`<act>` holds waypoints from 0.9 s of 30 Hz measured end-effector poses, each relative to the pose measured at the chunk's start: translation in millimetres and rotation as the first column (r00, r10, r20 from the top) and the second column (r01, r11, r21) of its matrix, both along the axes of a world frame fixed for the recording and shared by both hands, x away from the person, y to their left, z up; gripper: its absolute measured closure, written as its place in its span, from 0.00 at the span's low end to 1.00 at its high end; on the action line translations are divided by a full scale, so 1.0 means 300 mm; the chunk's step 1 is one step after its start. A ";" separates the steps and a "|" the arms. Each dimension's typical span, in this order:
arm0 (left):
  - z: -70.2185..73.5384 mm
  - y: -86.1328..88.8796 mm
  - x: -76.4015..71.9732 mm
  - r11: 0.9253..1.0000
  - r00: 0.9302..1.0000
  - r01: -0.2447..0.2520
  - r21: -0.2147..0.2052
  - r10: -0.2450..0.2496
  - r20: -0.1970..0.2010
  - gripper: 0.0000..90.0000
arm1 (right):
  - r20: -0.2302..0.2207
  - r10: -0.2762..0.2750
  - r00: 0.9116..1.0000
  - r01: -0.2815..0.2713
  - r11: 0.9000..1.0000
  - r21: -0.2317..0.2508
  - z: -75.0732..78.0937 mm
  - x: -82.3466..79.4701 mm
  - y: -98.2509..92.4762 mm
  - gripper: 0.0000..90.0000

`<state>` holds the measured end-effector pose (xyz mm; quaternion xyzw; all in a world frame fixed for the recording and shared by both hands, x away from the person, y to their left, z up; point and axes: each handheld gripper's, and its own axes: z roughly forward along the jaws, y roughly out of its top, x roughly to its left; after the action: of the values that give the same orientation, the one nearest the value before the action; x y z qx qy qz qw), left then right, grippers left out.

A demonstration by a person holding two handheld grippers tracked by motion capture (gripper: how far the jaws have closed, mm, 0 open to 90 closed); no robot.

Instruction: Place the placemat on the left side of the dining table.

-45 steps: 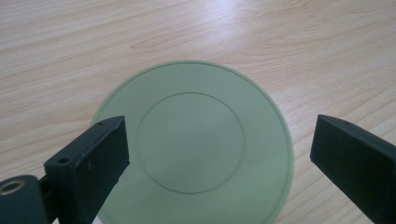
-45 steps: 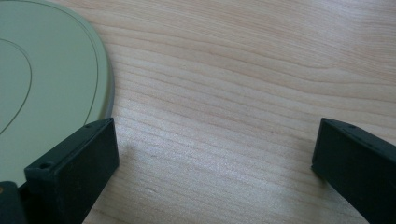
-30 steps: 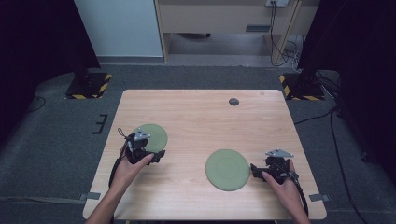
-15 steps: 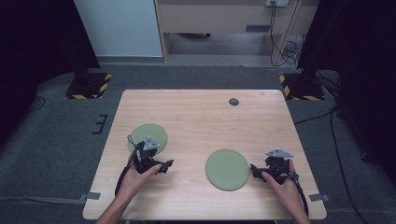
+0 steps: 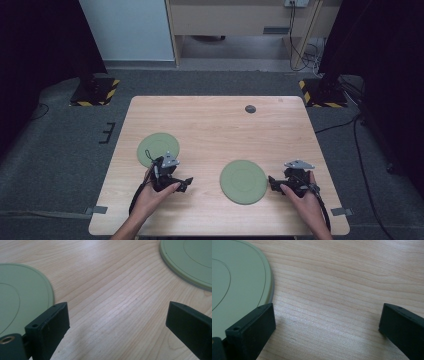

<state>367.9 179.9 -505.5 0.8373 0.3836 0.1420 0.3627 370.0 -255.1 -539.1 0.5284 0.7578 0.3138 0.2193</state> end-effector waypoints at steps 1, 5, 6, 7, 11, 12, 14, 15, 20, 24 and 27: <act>-0.001 -0.004 -0.002 1.000 1.000 0.003 0.002 -0.003 0.001 0.05 | 0.000 0.000 1.000 0.000 1.000 0.000 0.000 0.000 0.000 0.01; -0.005 -0.028 -0.013 1.000 1.000 0.020 0.002 -0.020 0.002 0.05 | 0.001 0.001 1.000 -0.001 1.000 -0.001 0.000 0.000 0.000 0.01; -0.007 -0.037 -0.016 1.000 1.000 0.025 0.005 -0.025 0.004 0.05 | 0.001 0.002 1.000 -0.002 1.000 -0.001 0.000 0.000 0.000 0.01; -0.009 -0.042 -0.018 1.000 1.000 0.030 0.007 -0.030 0.004 0.05 | 0.000 0.003 1.000 -0.003 1.000 -0.002 0.000 0.000 -0.001 0.01; -0.020 -0.074 -0.028 0.999 0.999 0.050 0.009 -0.050 0.002 0.04 | -0.002 0.004 1.000 -0.004 1.000 -0.001 0.000 -0.002 -0.001 0.01; -0.022 -0.082 -0.031 0.998 0.998 0.055 0.011 -0.055 0.002 0.04 | -0.001 0.005 1.000 -0.005 1.000 -0.001 0.000 -0.002 -0.002 0.01; -0.027 -0.098 -0.035 0.997 0.998 0.070 0.019 -0.070 0.001 0.04 | -0.002 0.006 1.000 -0.006 1.000 -0.001 0.000 -0.002 -0.002 0.01; -0.029 -0.106 -0.037 0.997 0.997 0.074 0.020 -0.074 0.000 0.04 | -0.001 0.006 1.000 -0.006 1.000 -0.001 0.000 -0.002 -0.002 0.01; -0.035 -0.137 -0.050 0.995 0.995 0.099 0.023 -0.099 0.001 0.04 | -0.002 0.007 1.000 -0.007 1.000 0.000 0.001 -0.003 -0.002 0.01; -0.042 -0.154 -0.062 0.993 0.994 0.112 0.020 -0.112 0.000 0.04 | -0.001 0.006 1.000 -0.006 1.000 0.001 0.000 -0.003 -0.002 0.01; -0.049 -0.168 -0.068 0.992 0.992 0.124 0.019 -0.124 -0.002 0.04 | -0.001 0.006 1.000 -0.006 1.000 0.001 0.000 -0.003 -0.002 0.01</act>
<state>347.4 129.6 -520.3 0.8630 0.3297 0.1225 0.3627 369.0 -255.7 -539.0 0.5264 0.7593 0.3145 0.2177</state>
